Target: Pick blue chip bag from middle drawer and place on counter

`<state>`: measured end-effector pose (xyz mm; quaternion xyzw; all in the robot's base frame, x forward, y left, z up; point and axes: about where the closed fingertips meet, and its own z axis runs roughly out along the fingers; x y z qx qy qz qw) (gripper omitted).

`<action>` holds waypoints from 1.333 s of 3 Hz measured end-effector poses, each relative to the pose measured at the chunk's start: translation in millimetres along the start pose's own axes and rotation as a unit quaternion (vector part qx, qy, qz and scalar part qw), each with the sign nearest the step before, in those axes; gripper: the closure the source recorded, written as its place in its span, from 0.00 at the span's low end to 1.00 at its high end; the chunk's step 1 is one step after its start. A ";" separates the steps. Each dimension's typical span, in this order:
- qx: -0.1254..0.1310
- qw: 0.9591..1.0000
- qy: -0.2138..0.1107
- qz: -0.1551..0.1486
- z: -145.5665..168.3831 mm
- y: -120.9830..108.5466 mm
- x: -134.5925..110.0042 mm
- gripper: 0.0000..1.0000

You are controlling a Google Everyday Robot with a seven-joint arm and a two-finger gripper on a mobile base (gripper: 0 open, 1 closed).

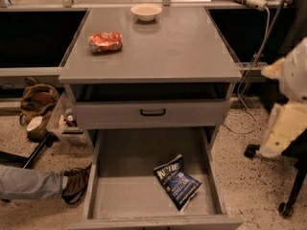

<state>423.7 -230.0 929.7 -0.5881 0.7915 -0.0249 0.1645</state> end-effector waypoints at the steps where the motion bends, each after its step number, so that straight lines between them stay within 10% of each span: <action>1: -0.016 0.999 -0.007 0.033 71.6 24.3 35.3 0.00; 4: -0.036 0.997 -0.028 0.056 142.3 54.4 41.0 0.00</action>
Offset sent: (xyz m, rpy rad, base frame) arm -0.0091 -0.0132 -0.0697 0.0374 0.0284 -0.0461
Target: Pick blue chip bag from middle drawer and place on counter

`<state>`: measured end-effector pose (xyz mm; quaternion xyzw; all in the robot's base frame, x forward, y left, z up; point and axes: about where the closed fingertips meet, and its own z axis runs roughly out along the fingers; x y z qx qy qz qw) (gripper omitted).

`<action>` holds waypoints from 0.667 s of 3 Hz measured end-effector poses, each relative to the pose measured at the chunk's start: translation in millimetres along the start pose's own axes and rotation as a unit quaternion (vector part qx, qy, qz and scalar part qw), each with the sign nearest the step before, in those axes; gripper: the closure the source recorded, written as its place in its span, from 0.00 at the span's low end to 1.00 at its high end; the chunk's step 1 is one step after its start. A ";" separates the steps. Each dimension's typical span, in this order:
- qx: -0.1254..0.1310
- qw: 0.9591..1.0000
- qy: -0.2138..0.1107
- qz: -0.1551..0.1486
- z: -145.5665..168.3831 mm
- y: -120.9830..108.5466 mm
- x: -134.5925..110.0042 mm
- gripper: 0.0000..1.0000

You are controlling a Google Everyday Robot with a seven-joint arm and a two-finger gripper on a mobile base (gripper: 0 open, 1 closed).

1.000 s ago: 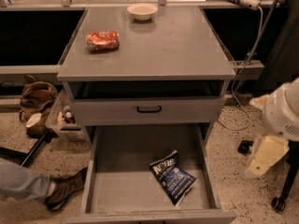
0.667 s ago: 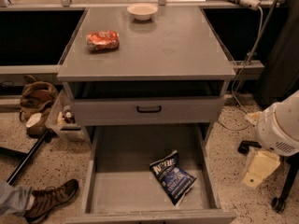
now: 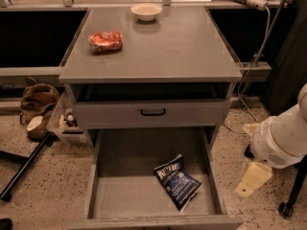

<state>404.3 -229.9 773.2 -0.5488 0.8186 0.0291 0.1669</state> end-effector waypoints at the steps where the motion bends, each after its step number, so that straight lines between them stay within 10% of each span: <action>1: -0.025 0.998 -0.044 0.033 65.1 42.8 -22.4 0.00; 2: -0.062 0.993 -0.093 0.033 129.6 89.4 -61.5 0.00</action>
Offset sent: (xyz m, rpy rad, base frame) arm 0.0350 0.2220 -0.1592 0.4514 -0.2180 -0.0191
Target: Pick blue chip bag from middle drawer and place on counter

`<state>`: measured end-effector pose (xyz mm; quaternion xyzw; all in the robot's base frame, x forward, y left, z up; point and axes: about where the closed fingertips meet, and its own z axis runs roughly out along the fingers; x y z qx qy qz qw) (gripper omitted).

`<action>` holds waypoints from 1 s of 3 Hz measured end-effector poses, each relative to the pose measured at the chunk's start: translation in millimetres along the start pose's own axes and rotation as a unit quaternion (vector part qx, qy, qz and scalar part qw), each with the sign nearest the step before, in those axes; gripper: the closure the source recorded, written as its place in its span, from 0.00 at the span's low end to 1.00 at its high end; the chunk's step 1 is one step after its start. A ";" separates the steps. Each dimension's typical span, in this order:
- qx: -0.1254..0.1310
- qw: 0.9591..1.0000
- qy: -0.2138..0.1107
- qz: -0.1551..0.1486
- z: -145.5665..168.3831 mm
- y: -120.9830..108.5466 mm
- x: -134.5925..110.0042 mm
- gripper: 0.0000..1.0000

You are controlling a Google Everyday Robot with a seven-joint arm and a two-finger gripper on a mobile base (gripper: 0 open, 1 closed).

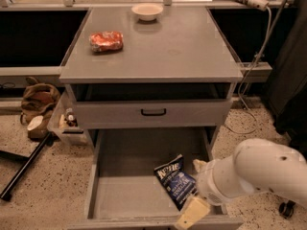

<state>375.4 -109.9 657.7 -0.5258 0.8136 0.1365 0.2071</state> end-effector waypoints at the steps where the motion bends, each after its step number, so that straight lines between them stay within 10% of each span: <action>1: 0.022 0.999 -0.022 -0.013 8.3 -5.9 -21.8 0.00; 3: 0.026 0.999 -0.023 -0.002 14.6 -12.1 -16.1 0.00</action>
Offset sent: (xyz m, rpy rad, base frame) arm 0.0126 0.0216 0.0010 0.0233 -0.0569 0.0078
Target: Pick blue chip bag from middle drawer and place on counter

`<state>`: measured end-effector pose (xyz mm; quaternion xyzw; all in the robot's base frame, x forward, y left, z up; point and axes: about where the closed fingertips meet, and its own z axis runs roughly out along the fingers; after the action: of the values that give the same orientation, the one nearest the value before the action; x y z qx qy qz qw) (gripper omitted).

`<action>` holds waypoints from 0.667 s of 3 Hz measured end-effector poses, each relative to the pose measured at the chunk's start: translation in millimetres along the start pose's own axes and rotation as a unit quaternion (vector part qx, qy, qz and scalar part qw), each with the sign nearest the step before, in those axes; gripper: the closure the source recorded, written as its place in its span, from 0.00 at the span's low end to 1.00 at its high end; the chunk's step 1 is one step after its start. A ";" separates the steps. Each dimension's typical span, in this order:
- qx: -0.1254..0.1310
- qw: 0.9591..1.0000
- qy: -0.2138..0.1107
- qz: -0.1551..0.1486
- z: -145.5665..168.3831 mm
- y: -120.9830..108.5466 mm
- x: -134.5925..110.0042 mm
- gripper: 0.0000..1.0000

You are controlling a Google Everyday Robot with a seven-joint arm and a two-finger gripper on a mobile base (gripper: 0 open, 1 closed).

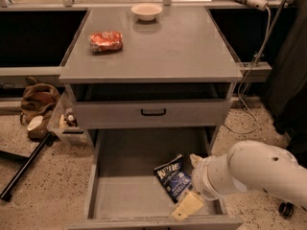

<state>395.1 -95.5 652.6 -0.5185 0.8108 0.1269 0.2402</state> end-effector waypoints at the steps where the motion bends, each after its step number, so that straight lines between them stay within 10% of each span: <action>1: 0.019 0.999 0.007 0.035 39.8 -31.3 25.9 0.00; 2: 0.050 0.993 0.013 0.105 91.6 -93.5 60.9 0.00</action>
Offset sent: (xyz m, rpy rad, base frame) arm 0.1592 -0.1232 -0.2018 -0.0013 0.1025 -0.5156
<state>481.9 -141.6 546.8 -0.4193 0.8692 0.1042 0.2405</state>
